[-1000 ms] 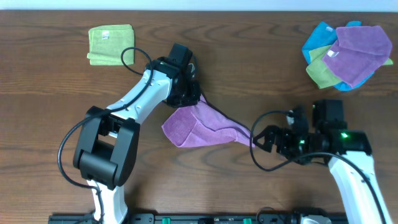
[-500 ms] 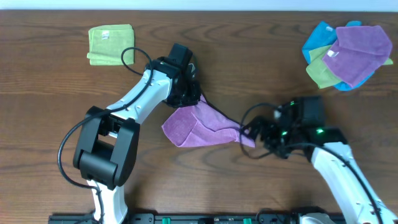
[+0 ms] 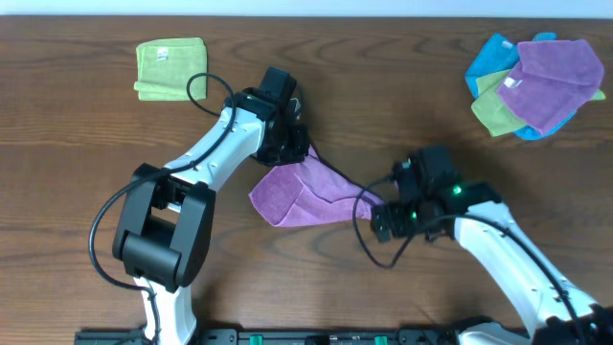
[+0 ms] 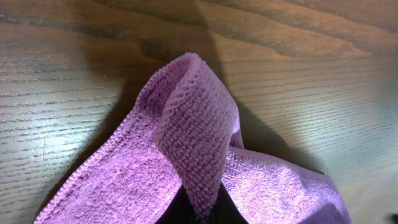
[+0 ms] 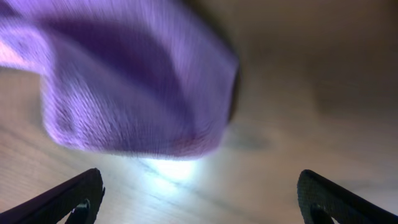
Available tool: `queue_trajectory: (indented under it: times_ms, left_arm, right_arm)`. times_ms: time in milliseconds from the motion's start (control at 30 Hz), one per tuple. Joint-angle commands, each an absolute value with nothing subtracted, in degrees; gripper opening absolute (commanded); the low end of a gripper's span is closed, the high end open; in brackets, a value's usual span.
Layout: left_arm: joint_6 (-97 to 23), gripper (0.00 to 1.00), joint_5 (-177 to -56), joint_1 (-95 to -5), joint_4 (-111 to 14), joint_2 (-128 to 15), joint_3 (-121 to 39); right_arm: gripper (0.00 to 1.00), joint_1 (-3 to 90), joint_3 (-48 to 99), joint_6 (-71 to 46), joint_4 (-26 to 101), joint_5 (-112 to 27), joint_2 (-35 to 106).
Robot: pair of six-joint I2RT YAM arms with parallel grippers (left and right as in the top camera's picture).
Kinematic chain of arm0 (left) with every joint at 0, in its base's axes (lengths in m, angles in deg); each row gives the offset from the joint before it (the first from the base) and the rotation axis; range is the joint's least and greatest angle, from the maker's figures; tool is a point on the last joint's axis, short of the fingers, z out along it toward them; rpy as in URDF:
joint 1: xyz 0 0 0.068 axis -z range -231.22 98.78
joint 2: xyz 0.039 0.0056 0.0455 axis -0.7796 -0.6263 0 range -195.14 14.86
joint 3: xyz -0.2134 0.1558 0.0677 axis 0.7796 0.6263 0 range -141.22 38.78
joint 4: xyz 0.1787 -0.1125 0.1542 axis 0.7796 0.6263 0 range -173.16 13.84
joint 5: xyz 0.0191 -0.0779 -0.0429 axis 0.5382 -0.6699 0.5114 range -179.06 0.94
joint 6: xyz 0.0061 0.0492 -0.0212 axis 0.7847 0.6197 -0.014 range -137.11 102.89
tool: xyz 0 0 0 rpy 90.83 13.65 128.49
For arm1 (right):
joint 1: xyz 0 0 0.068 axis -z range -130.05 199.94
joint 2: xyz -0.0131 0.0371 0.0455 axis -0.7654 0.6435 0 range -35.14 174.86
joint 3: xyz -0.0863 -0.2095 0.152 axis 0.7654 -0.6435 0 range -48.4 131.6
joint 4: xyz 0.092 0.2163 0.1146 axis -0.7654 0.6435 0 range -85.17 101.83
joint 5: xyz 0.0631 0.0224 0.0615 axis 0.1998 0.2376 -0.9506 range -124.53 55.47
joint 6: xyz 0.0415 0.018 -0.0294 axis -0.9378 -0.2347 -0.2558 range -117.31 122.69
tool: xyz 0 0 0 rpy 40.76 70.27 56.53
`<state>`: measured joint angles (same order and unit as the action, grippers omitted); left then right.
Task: Fold the cloth
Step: 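Reach the right gripper to the cloth's right corner and grasp it, then lift the cloth with both grippers and stretch it between them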
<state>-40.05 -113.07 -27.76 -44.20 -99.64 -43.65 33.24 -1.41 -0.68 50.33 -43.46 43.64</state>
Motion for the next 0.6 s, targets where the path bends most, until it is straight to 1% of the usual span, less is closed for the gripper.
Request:
queue_trajectory:
  times_ms: [0, 100, 233, 367, 433, 567]
  left_arm:
    - [-40.5, 0.07, -113.3, -27.6, -44.0, -98.8, -44.4]
    - [-40.5, 0.06, -113.2, -27.6, -44.0, -98.8, -44.4]
    - [-40.5, 0.06, -113.0, -27.6, -44.0, -98.8, -44.4]
    - [-40.5, 0.06, -112.9, -27.6, -44.0, -98.8, -44.4]
    - [-40.5, 0.07, -112.9, -27.6, -44.0, -98.8, -44.4]
    - [-40.4, 0.06, -112.9, -27.6, -44.0, -98.8, -44.4]
  right_arm:
    - [0.98, 31.5, 4.0, 5.3, 50.7, -37.0, 43.5]
    - [0.97, 29.5, 5.2, 6.2, 51.0, -37.3, 43.6]
    - [0.95, 24.8, 5.2, 6.5, 54.7, -37.3, 43.8]
    - [0.95, 20.9, 5.2, 6.5, 53.5, -31.4, 44.1]
    - [0.96, 19.6, 5.2, 6.5, 53.0, -30.9, 45.8]
    - [0.94, 19.1, 5.2, 6.4, 52.7, -29.5, 51.3]
